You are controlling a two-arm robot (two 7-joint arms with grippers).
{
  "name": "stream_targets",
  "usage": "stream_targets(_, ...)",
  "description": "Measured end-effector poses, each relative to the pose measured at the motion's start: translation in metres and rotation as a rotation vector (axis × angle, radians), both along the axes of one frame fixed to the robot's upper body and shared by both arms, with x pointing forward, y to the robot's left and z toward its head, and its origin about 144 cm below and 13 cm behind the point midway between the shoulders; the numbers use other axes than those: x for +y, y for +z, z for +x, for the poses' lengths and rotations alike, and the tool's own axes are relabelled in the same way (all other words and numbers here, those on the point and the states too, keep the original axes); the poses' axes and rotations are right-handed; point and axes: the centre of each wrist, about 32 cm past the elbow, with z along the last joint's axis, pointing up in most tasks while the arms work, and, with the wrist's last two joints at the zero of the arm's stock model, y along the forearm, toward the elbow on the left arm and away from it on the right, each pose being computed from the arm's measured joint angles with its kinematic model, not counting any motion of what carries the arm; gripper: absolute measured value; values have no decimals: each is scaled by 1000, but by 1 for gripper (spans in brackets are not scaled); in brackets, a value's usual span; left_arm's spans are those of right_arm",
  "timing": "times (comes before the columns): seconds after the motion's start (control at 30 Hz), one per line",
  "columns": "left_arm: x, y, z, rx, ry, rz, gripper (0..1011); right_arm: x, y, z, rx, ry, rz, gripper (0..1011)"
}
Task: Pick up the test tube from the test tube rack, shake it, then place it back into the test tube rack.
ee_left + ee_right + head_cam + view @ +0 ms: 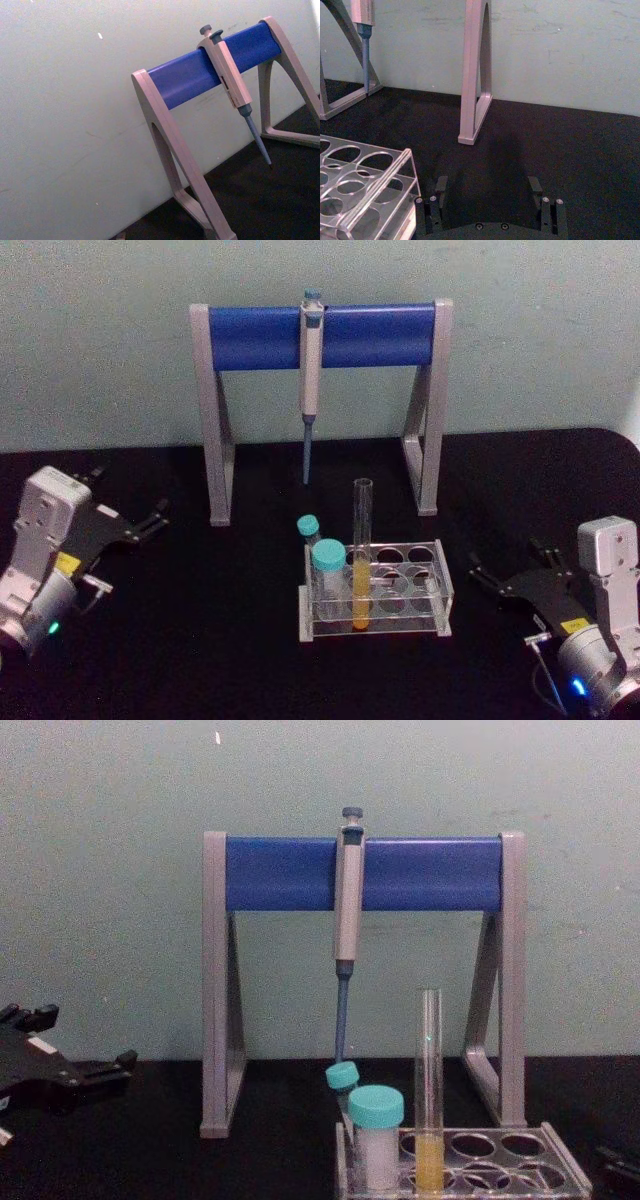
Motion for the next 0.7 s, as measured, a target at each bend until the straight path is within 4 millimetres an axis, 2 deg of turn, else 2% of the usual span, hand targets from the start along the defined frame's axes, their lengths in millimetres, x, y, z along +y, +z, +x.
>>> stream_targets(0.7, 0, 0, 0, 0, 0, 0, 1001, 0, 1, 0, -4, 0, 0, 1000)
